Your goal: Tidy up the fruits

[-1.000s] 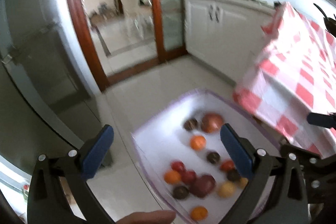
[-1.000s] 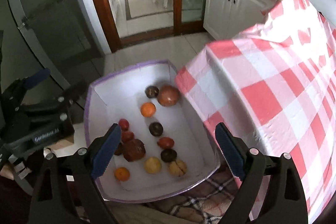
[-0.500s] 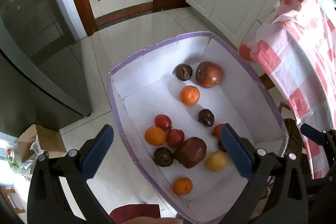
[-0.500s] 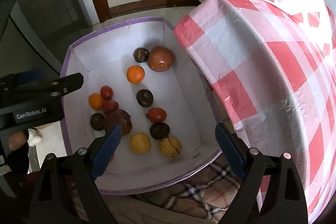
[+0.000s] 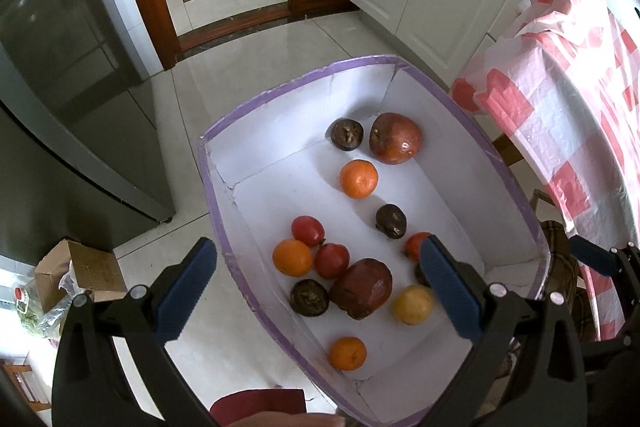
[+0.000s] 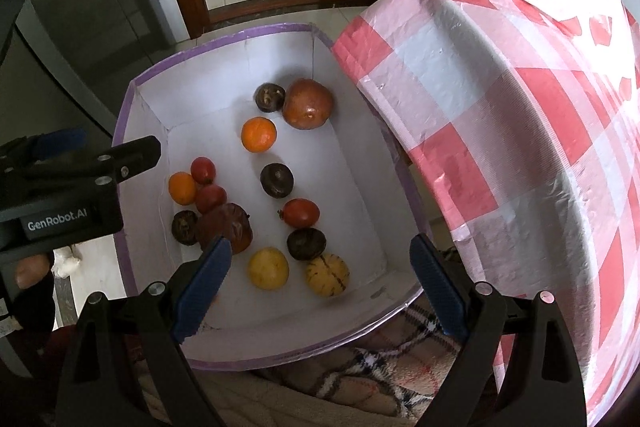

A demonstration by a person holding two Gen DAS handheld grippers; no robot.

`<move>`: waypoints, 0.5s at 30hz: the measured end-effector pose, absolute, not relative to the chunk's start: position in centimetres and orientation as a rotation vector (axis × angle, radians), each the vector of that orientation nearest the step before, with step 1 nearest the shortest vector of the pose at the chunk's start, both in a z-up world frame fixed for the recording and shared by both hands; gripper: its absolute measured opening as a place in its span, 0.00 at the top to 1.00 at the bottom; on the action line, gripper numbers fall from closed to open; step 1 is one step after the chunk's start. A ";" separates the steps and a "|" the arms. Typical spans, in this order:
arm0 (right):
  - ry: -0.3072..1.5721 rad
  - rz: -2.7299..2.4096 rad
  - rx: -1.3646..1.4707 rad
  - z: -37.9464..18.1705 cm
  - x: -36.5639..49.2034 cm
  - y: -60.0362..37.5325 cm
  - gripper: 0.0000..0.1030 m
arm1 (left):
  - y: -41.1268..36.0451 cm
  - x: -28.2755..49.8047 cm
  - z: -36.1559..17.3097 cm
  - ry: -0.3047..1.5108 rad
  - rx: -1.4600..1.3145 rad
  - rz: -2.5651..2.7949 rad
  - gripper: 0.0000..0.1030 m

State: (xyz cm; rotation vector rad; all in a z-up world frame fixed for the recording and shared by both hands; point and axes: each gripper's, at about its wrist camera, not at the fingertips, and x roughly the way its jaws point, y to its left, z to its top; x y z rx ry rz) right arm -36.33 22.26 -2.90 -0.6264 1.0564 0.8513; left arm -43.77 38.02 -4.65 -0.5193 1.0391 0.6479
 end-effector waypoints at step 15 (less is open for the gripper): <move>1.064 0.852 -0.629 -3.3 -36.4 22.2 0.15 | 38.0 -43.7 -4.7 1.041 -0.521 0.648 0.01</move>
